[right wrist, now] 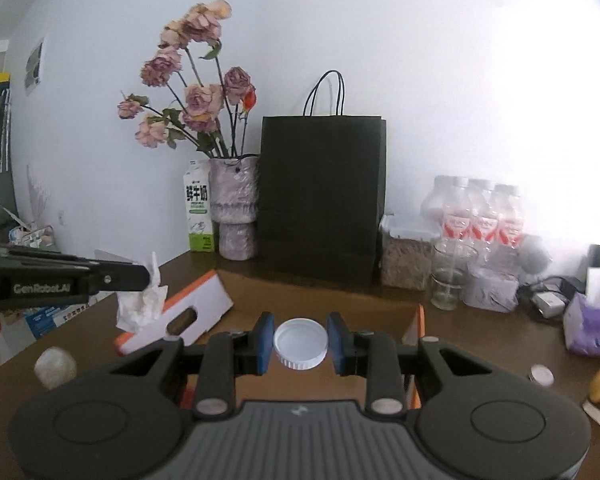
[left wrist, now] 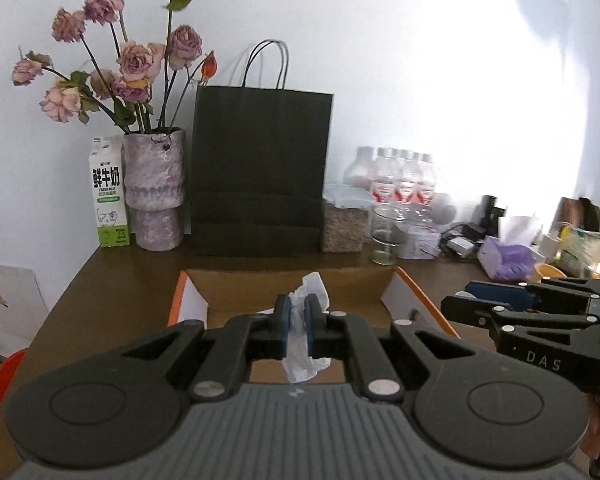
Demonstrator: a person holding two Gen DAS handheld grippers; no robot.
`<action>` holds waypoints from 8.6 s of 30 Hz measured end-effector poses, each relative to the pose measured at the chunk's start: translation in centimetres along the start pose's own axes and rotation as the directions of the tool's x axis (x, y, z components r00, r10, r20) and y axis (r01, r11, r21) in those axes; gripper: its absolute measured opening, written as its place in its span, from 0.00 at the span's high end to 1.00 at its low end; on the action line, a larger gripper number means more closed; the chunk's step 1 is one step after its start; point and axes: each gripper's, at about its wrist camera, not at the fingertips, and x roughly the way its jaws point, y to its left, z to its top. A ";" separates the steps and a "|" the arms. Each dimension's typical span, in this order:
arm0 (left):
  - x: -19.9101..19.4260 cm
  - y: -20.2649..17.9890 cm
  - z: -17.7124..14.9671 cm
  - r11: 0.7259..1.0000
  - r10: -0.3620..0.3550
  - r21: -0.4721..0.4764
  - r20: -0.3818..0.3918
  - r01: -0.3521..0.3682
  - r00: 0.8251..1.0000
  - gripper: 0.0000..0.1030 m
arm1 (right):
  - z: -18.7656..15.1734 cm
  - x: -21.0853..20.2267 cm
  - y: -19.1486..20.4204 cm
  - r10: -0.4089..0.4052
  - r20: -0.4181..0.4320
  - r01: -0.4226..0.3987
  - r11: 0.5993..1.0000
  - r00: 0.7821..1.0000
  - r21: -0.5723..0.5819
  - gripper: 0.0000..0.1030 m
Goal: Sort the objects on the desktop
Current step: 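Carry the tissue and cap into the cardboard box and open both grippers, then withdraw both grippers from the box back toward the table, then grasp another white bottle cap on the table with the right gripper, then grasp the clear plastic bag with the left gripper while right holds the cap, then carry the plastic bag and cap over the cardboard box with both grippers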
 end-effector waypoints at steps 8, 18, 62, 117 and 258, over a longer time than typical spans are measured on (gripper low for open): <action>10.4 2.1 3.6 0.997 0.076 0.003 -0.177 -0.077 0.981 0.92 | 3.6 10.9 -2.8 -0.065 -0.151 0.070 0.997 0.986 0.029 0.73; 20.6 4.3 1.2 0.986 0.166 0.041 -0.361 -0.162 0.918 0.92 | 0.8 22.1 -4.2 -0.099 -0.353 0.119 0.992 0.930 0.034 0.73; 10.8 3.2 2.2 0.984 0.175 0.052 -0.128 -0.170 0.976 0.00 | 3.4 13.6 -2.0 -0.124 -0.284 0.124 0.992 0.951 -0.015 0.00; -18.8 4.3 -24.6 0.963 0.253 -0.075 -0.083 -0.260 0.964 0.00 | -22.3 -15.7 12.3 -0.026 -0.240 0.036 0.999 0.970 0.036 0.65; 17.8 0.7 -0.3 0.978 0.209 0.067 -0.343 -0.198 0.916 0.57 | 1.3 19.0 -0.9 -0.004 -0.362 0.017 0.999 0.932 0.032 0.75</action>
